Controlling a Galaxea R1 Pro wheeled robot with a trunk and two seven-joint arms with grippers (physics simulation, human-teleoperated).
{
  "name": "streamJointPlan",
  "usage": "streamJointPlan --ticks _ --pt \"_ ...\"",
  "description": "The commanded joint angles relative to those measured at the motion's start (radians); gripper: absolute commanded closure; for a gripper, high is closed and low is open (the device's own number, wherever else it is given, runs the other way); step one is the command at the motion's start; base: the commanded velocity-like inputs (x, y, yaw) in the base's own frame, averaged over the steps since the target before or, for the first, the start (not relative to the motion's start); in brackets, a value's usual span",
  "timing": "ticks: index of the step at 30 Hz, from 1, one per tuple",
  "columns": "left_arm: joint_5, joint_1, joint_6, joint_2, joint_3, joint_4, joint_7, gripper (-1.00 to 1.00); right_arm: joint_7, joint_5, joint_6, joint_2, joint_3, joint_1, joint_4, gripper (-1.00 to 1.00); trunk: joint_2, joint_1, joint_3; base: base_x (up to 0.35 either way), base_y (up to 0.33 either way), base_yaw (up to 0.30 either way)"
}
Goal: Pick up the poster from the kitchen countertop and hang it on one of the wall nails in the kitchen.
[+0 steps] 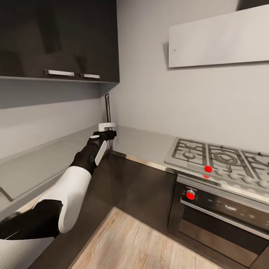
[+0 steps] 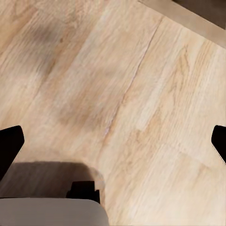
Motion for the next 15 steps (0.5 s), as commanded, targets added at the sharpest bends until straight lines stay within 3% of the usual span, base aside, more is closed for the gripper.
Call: streamJointPlan --ticks 1,15 --pt "0.0 -0.001 0.005 -0.001 0.002 -0.002 0.002 -1.0 -0.001 0.0 -0.003 0.0 0.0 -0.001 0.001 -1.0 -0.001 0.001 -0.001 0.333 0.0 0.0" --pt "0.0 -0.001 0.005 -0.001 0.002 -0.003 0.002 -1.0 -0.001 0.0 -0.003 0.0 0.0 -0.001 0.001 -1.0 -0.001 0.001 -0.001 0.333 0.0 0.0"
